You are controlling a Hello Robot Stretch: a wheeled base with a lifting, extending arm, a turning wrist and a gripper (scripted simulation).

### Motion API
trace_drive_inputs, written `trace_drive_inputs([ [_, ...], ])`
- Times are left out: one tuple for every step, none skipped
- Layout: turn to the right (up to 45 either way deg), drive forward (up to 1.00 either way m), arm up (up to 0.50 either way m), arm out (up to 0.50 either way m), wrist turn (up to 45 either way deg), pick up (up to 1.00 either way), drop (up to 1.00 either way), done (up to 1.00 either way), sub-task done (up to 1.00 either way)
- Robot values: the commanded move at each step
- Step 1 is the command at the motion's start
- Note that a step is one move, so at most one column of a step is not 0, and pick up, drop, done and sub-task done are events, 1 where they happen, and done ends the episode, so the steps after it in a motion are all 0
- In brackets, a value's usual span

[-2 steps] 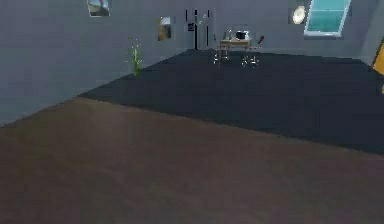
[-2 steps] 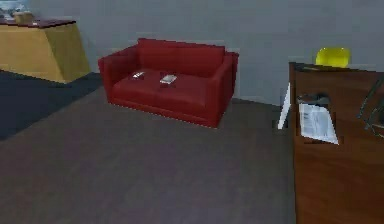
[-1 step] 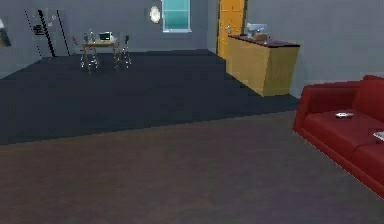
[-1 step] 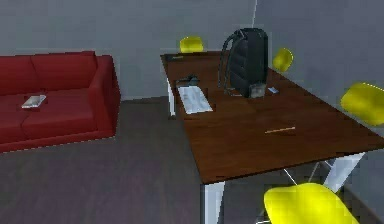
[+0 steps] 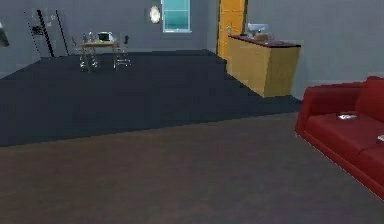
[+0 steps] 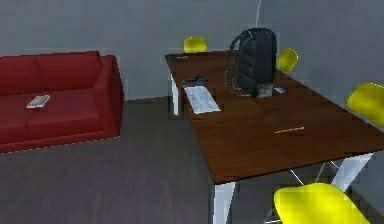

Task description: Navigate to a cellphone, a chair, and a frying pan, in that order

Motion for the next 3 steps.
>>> trace_drive_inputs([
  [45.0,0.00,0.00,0.00,0.0,0.00,0.00,0.00,0.00],
  [45.0,0.00,0.00,0.00,0.0,0.00,0.00,0.00,0.00],
  [45.0,0.00,0.00,0.00,0.0,0.00,0.00,0.00,0.00],
])
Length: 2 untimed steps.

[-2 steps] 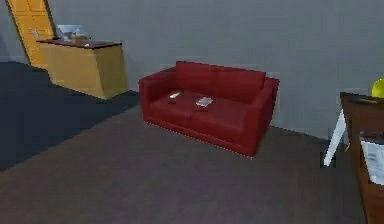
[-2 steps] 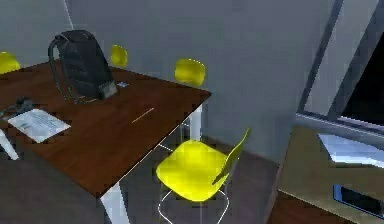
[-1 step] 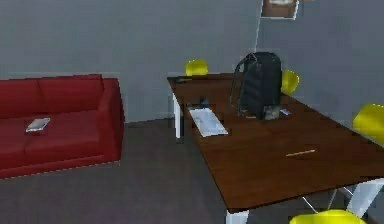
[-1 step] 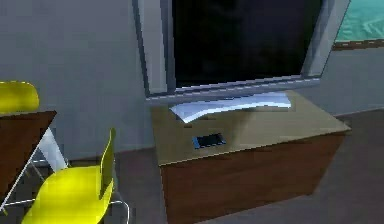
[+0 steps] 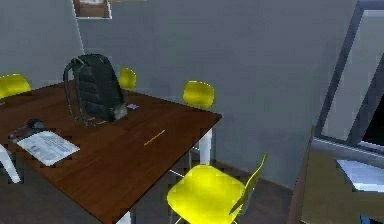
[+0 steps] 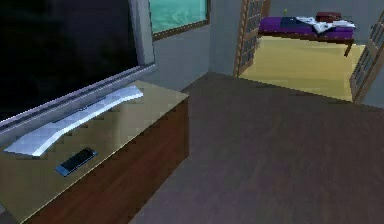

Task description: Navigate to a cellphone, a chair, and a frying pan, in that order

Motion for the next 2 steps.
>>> trace_drive_inputs([
  [0.0,0.00,0.00,0.00,0.0,0.00,0.00,0.00,1.00],
  [-45.0,0.00,0.00,0.00,0.0,0.00,0.00,0.00,0.00],
])
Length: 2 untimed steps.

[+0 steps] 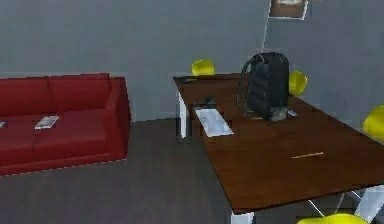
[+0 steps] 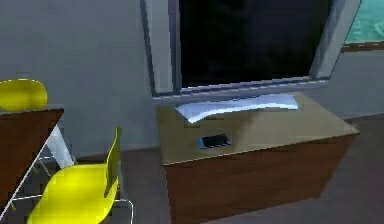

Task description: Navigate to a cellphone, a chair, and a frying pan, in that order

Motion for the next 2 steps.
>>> trace_drive_inputs([
  [-45.0,0.00,0.00,0.00,0.0,0.00,0.00,0.00,0.00],
  [-30.0,0.00,0.00,0.00,0.0,0.00,0.00,0.00,0.00],
])
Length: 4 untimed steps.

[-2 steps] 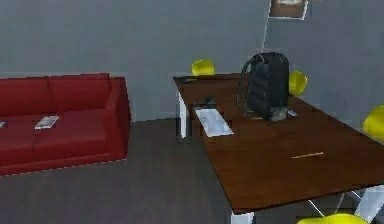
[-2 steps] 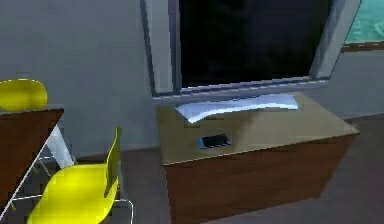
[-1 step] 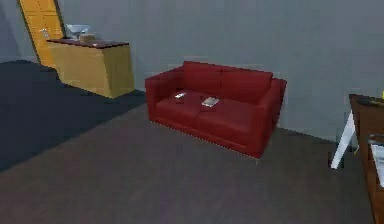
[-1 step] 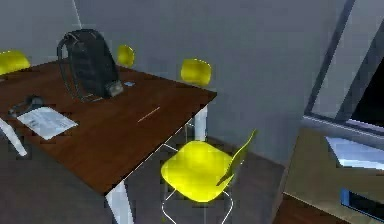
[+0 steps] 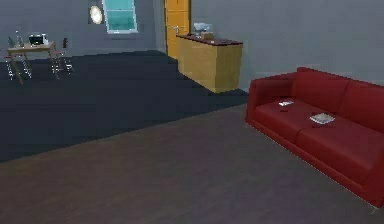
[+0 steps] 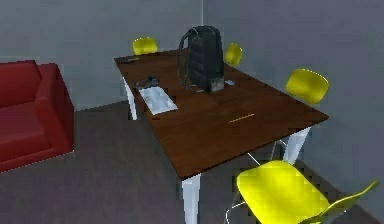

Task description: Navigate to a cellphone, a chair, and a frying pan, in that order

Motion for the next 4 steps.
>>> trace_drive_inputs([
  [0.0,0.15,0.00,0.00,0.0,0.00,0.00,0.00,0.00],
  [0.0,1.00,0.00,0.00,0.0,0.00,0.00,0.00,0.00],
  [0.0,1.00,0.00,0.00,0.0,0.00,0.00,0.00,0.00],
  [-3.0,0.00,0.00,0.00,0.0,0.00,0.00,0.00,0.00],
])
